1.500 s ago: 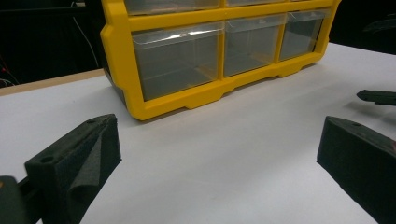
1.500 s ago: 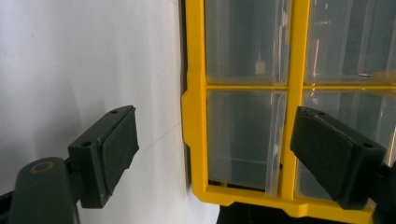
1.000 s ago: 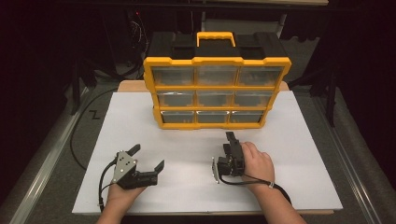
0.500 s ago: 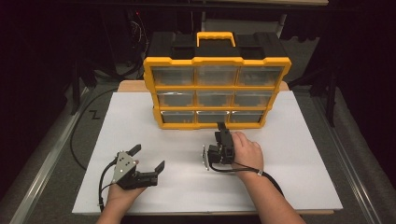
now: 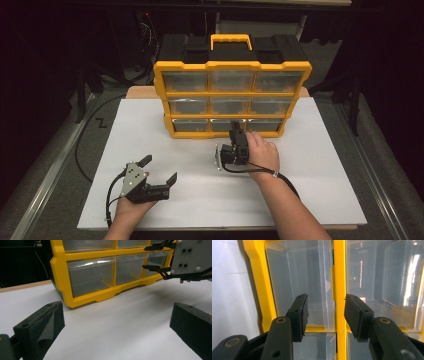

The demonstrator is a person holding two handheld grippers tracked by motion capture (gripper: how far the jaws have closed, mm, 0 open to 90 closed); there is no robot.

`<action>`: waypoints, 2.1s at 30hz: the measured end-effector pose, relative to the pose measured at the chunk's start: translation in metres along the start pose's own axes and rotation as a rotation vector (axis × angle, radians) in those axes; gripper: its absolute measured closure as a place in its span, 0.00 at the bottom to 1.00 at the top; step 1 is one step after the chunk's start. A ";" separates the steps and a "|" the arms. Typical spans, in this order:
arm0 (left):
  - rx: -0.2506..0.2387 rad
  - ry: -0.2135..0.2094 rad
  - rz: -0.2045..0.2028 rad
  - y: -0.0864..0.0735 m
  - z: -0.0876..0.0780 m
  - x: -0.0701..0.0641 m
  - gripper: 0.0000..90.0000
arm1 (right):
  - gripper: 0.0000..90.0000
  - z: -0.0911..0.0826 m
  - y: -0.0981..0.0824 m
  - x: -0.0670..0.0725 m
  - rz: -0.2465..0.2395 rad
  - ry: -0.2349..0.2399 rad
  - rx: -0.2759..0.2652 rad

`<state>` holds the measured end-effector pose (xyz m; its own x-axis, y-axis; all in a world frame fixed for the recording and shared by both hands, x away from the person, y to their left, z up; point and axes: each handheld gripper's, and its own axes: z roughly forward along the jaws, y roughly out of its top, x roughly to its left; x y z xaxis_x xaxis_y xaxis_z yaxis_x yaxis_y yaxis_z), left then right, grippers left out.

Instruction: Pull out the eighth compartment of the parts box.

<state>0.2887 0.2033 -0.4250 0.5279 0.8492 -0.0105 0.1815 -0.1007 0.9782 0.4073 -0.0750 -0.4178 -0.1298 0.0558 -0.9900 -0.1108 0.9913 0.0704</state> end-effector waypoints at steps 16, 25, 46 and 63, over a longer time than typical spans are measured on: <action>0.000 -0.006 -0.003 0.000 -0.001 0.001 0.00 | 0.78 0.016 0.005 -0.001 -0.024 -0.018 0.007; -0.001 -0.007 -0.003 0.000 -0.001 0.001 0.00 | 0.84 0.019 0.007 -0.002 -0.027 -0.011 0.009; 0.001 -0.008 -0.004 0.000 -0.001 0.001 0.00 | 0.88 0.021 0.007 0.002 -0.042 -0.034 0.004; 0.001 -0.007 -0.003 0.000 -0.001 0.001 0.00 | 0.89 0.006 0.005 0.003 -0.047 -0.035 -0.008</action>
<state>0.2884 0.2047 -0.4247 0.5330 0.8460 -0.0148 0.1840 -0.0988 0.9779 0.4118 -0.0690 -0.4207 -0.0901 0.0132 -0.9958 -0.1235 0.9920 0.0243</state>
